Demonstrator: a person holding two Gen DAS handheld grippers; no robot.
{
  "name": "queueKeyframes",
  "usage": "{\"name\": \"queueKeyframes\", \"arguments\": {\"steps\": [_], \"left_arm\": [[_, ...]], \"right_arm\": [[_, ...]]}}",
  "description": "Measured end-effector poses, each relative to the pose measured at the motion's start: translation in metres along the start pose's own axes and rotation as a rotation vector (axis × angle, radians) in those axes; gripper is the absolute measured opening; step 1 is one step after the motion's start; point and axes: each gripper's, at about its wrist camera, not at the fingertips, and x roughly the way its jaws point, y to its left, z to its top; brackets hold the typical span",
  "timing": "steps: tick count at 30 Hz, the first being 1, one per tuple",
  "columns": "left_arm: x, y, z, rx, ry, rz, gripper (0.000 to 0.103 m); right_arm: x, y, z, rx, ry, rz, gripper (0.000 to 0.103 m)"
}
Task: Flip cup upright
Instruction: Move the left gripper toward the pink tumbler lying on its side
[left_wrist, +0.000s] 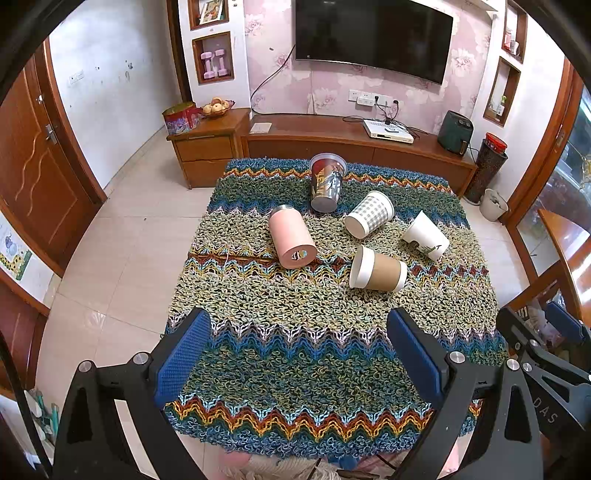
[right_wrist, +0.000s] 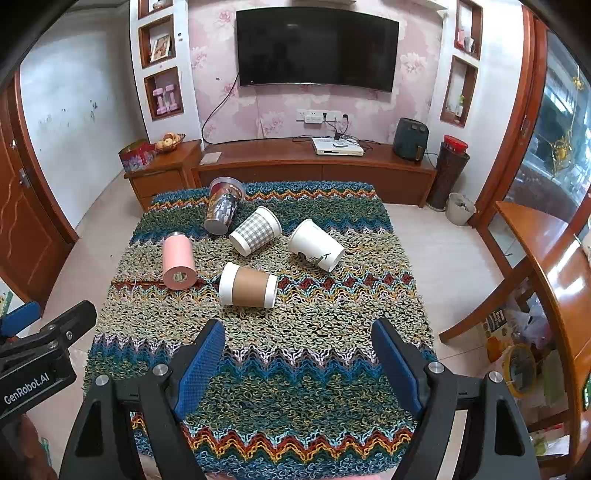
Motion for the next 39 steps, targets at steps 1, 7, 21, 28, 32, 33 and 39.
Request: {"name": "queueKeyframes", "arguments": {"steps": [1,7,21,28,32,33,39], "left_arm": [[0.0,0.0,0.0,0.0,0.0,0.001,0.097],[-0.001,0.001,0.003,-0.002,0.0,0.001,0.097],[0.002,0.002,-0.002,0.001,-0.002,0.005,0.097],[0.008,0.001,-0.001,0.003,0.002,0.008,0.097],[0.009,0.0,0.001,0.003,0.001,0.009,0.097],[0.01,0.0,0.003,0.005,0.002,0.009,0.097],[0.023,-0.002,0.015,0.006,0.021,0.002,0.097]], "right_arm": [[0.0,0.0,0.0,-0.002,0.0,0.0,0.082],[0.0,0.001,-0.001,-0.009,0.0,-0.007,0.082],[0.0,0.001,-0.002,-0.018,0.002,-0.017,0.082],[0.001,0.002,-0.001,-0.024,0.003,-0.02,0.082],[0.003,0.002,0.001,-0.031,0.007,-0.022,0.082],[0.003,0.003,0.001,-0.031,0.006,-0.023,0.082],[0.01,0.003,0.003,-0.035,0.013,-0.029,0.082]]}}
